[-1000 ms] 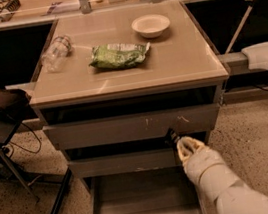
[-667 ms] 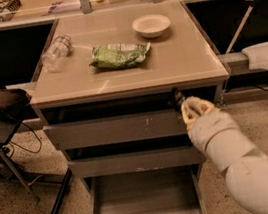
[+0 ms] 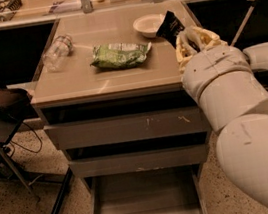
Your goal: Pick rxbar chocolate from bottom drawer and place on counter
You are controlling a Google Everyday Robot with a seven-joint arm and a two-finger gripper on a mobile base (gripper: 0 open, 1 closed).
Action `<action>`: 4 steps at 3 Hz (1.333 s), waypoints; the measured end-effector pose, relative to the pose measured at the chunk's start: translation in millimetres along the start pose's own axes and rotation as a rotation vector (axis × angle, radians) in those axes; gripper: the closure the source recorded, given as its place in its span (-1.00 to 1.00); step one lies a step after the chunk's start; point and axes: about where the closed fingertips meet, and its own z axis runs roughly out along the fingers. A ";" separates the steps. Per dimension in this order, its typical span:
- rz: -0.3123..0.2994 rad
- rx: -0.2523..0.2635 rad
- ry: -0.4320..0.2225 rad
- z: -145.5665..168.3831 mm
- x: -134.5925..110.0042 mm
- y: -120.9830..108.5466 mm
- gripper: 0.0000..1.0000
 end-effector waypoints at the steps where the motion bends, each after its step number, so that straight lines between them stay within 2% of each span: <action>1: 0.000 0.000 0.000 0.0 0.0 0.0 1.00; 2: 0.024 0.013 0.018 11.6 5.4 -5.0 1.00; 3: 0.103 0.162 0.058 51.6 32.7 -84.5 1.00; 4: 0.182 0.273 0.142 102.3 77.0 -152.0 1.00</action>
Offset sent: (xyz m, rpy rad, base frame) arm 0.1167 -0.0256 -0.0099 0.1429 0.0773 -0.1066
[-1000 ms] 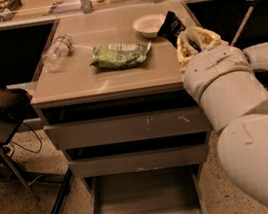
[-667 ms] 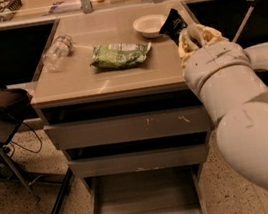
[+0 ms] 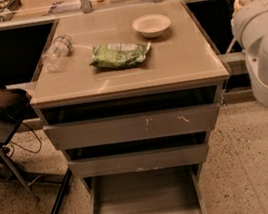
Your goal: Pick rxbar chocolate from bottom drawer and place on counter
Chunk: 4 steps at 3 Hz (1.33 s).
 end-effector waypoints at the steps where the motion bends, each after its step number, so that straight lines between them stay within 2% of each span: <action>1: -0.019 -0.132 0.075 39.9 18.9 64.2 1.00; 2: -0.100 -0.385 0.104 27.8 33.1 163.1 1.00; 3: -0.107 -0.500 0.087 18.1 28.7 199.4 1.00; 4: -0.106 -0.498 0.087 18.2 28.5 198.3 1.00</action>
Offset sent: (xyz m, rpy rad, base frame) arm 0.0507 0.2723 -0.1406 -0.0835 0.4387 0.7694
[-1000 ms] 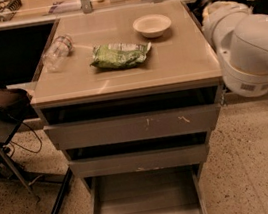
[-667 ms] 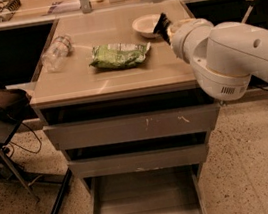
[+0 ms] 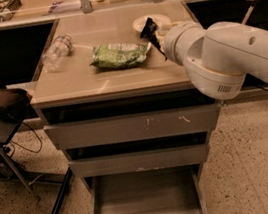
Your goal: Pick rxbar chocolate from bottom drawer and place on counter
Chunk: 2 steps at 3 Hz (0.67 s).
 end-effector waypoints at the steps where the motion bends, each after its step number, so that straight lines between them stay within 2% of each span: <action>1: 0.015 0.023 0.018 9.4 7.5 -10.5 1.00; 2: 0.048 0.050 0.066 29.5 30.5 -23.8 1.00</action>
Offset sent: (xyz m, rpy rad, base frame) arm 0.0584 -0.0517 -0.0529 0.0450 0.1083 -0.1405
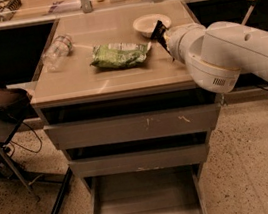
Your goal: Pick rxbar chocolate from bottom drawer and place on counter
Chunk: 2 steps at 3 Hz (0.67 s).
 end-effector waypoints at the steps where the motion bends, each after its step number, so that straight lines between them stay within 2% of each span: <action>1: 0.002 0.001 0.002 0.9 1.0 -0.5 1.00; 2: 0.002 0.001 0.002 0.9 1.0 -0.5 0.63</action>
Offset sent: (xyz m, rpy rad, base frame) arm 0.0007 -0.0007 -0.0011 0.0011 0.0021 -0.0020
